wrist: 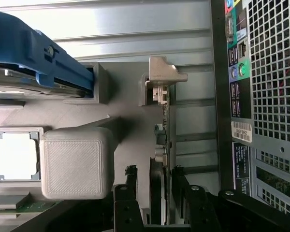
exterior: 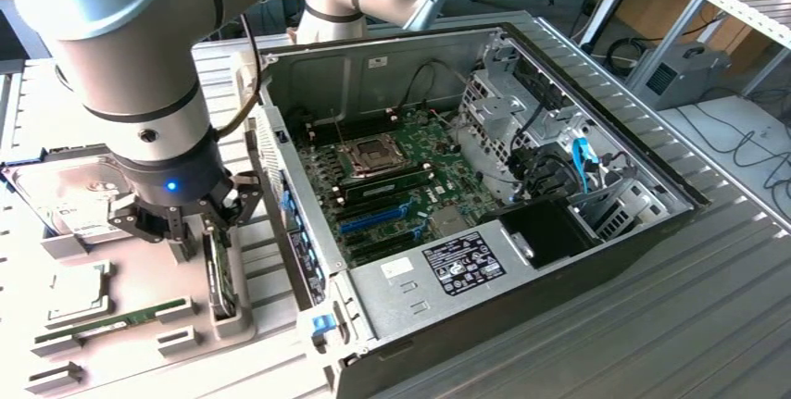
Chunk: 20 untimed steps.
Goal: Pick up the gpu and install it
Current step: 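Pick up the gpu and move the gpu toward the slot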
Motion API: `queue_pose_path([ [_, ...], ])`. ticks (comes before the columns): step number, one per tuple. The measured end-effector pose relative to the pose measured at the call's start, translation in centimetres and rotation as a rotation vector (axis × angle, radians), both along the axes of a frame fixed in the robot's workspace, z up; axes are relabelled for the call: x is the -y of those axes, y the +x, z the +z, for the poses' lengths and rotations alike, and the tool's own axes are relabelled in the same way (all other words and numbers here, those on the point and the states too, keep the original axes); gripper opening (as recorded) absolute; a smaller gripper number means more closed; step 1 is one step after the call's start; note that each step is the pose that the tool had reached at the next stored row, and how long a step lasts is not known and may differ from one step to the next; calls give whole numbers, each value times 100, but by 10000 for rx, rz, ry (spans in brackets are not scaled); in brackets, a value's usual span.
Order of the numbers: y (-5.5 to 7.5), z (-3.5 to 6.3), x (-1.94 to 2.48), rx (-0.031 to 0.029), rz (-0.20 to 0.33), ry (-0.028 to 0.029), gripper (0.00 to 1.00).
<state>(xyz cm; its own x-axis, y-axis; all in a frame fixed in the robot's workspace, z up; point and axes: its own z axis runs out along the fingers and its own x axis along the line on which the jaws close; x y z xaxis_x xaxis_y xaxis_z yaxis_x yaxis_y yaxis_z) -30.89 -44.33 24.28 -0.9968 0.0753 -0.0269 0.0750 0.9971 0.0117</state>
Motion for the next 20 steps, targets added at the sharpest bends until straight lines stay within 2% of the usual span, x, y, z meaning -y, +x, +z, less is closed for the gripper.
queue_pose_path([
  [5, -1, -14, -4, -1, -1, -1, 41],
  [6, -1, -14, -4, -1, -1, 0, 28],
  [7, 0, -14, -4, -1, 0, -1, 27],
  [20, 0, -14, -4, 0, -1, 0, 27],
])
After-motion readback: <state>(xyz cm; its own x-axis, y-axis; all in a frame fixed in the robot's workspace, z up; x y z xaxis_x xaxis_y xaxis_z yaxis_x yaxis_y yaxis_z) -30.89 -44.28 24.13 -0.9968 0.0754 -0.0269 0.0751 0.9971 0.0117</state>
